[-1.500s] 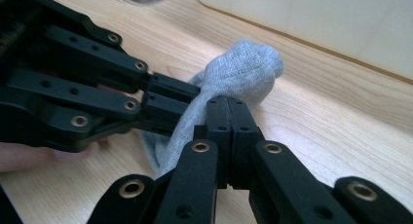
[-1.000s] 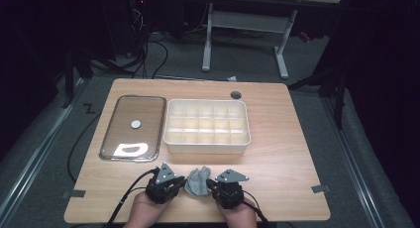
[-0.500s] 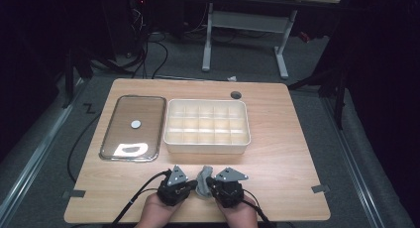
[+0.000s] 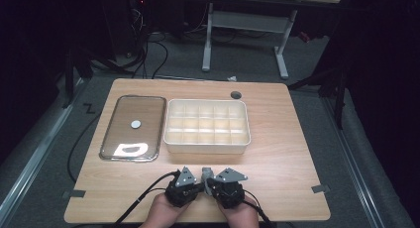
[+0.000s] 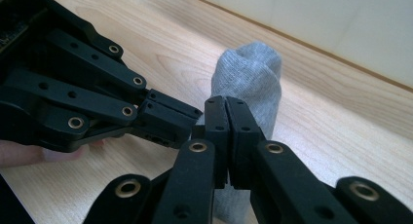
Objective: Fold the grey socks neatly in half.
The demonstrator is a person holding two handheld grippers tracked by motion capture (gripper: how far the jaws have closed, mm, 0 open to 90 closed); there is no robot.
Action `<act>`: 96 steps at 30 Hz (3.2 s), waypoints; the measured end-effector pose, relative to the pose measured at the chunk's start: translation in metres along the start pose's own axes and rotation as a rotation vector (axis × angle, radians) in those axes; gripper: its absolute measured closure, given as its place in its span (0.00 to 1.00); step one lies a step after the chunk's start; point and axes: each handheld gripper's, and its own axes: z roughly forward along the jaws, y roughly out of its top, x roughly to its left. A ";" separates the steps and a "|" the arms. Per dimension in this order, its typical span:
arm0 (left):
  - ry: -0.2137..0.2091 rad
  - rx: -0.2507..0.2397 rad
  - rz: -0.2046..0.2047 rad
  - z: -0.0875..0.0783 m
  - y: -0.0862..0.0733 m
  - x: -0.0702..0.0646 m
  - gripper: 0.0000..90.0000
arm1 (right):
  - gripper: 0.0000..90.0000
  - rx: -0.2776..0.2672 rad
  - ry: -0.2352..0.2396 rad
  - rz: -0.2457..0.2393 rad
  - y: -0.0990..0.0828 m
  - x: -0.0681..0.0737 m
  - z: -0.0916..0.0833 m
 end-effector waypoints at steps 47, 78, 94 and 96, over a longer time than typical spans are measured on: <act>-0.028 -0.077 -0.010 0.005 0.050 0.004 1.00 | 1.00 -0.049 0.042 0.011 -0.020 -0.002 0.013; -0.015 -0.109 -0.016 0.019 0.016 0.017 1.00 | 1.00 -0.060 0.096 -0.008 -0.037 -0.002 0.002; 0.009 -0.123 -0.005 0.017 0.015 0.014 1.00 | 0.77 0.005 0.101 0.067 -0.014 -0.022 -0.014; 0.007 -0.124 -0.011 0.017 0.014 0.015 1.00 | 0.71 0.057 0.127 0.096 -0.011 -0.026 -0.008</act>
